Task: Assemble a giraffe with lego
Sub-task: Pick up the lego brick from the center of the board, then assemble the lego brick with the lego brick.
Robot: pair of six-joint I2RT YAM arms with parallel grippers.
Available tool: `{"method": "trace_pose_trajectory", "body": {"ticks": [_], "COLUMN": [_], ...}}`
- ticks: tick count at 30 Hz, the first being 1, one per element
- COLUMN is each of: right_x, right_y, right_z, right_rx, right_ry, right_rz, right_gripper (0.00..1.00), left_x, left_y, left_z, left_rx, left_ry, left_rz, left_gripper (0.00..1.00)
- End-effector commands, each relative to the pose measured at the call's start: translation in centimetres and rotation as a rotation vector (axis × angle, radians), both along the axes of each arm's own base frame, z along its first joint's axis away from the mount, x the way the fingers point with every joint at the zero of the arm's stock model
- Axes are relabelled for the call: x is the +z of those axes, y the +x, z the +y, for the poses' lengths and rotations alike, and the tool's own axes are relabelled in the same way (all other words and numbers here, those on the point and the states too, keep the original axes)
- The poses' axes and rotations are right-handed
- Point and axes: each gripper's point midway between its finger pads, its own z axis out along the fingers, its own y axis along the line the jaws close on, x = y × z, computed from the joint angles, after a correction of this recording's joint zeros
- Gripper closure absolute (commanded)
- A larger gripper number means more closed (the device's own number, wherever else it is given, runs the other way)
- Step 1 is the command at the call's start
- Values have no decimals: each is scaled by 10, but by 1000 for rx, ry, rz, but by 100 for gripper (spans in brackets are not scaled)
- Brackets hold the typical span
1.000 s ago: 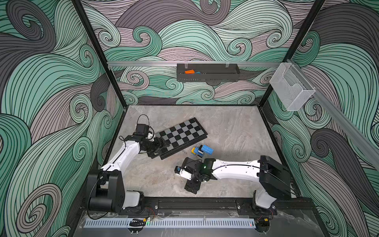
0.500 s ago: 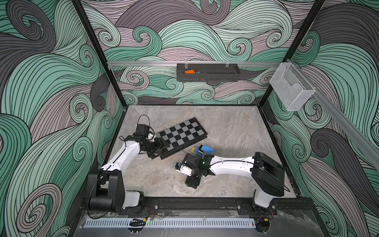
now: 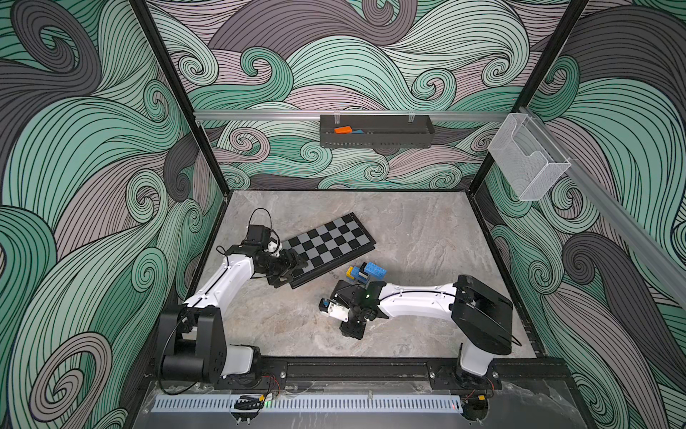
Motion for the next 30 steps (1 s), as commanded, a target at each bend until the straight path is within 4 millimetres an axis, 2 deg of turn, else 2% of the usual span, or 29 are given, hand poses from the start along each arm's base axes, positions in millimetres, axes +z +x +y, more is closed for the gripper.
{"method": "trace_pose_trajectory", "body": {"ticks": [1, 3, 6, 9, 13, 18, 21, 25, 30], "right_x": [27, 51, 103, 157, 195, 203, 193, 179, 166], "right_y": [7, 13, 29, 50, 83, 120, 136, 141, 141], "right_z": [-2, 0, -2, -19, -54, -81, -88, -92, -93], "right_rx": [-4, -23, -98, -216, -398, -475, -460, -398, -360], "right_ry": [0, 16, 50, 56, 41, 24, -16, -58, -72], "right_rz": [-39, -74, -135, -180, -186, -211, -215, -205, -184], "right_gripper": [78, 82, 84, 85, 85, 85, 85, 86, 86], "left_x": [9, 10, 11, 14, 16, 20, 25, 29, 29], "left_y": [7, 8, 8, 7, 6, 4, 3, 1, -1], "left_z": [-2, -3, -6, -10, -16, -29, -39, -48, -51], "left_rx": [-20, -26, -51, -88, -148, -228, -267, -298, -300], "left_ry": [-8, -7, 0, 33, 106, 172, 191, 192, 177], "left_rz": [-28, -35, -51, -75, -108, -146, -170, -190, -192], "left_gripper": [22, 22, 21, 21, 21, 21, 21, 21, 21]}}
